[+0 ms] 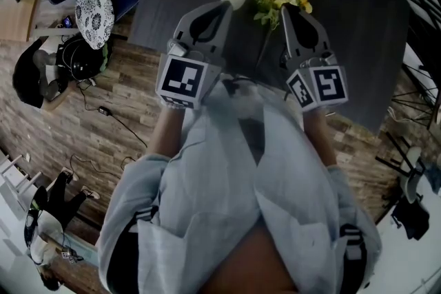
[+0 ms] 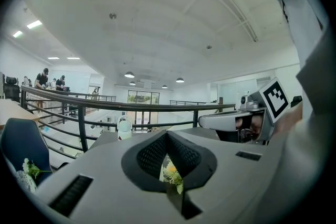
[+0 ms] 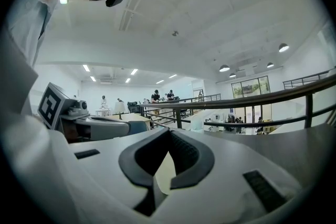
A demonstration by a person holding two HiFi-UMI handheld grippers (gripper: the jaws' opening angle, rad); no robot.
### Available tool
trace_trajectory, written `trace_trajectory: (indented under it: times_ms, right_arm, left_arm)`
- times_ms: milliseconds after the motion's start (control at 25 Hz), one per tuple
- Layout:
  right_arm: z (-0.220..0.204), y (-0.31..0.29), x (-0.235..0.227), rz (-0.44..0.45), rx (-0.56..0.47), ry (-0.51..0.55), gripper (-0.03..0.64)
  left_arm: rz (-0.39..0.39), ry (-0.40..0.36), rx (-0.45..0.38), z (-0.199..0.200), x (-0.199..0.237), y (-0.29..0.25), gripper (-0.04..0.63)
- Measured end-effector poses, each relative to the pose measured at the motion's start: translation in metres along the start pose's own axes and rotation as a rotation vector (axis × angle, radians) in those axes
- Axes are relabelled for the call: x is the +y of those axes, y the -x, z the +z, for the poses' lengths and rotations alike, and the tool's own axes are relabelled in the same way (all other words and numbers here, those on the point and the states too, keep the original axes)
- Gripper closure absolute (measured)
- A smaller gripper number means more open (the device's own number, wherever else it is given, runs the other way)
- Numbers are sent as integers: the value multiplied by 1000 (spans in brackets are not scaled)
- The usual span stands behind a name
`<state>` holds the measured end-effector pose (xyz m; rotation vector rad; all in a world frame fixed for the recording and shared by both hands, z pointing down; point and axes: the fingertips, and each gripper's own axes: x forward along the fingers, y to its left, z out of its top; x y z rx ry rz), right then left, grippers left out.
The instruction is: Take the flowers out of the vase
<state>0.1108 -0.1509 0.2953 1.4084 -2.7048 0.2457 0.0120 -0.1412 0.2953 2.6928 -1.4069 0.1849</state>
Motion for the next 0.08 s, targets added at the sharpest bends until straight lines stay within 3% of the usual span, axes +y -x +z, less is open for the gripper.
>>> trace_trajectory:
  times_ms: [80]
  right_arm:
    - [-1, 0, 1, 3, 3, -3, 620]
  left_arm:
    - [-1, -6, -2, 0, -1, 0, 591]
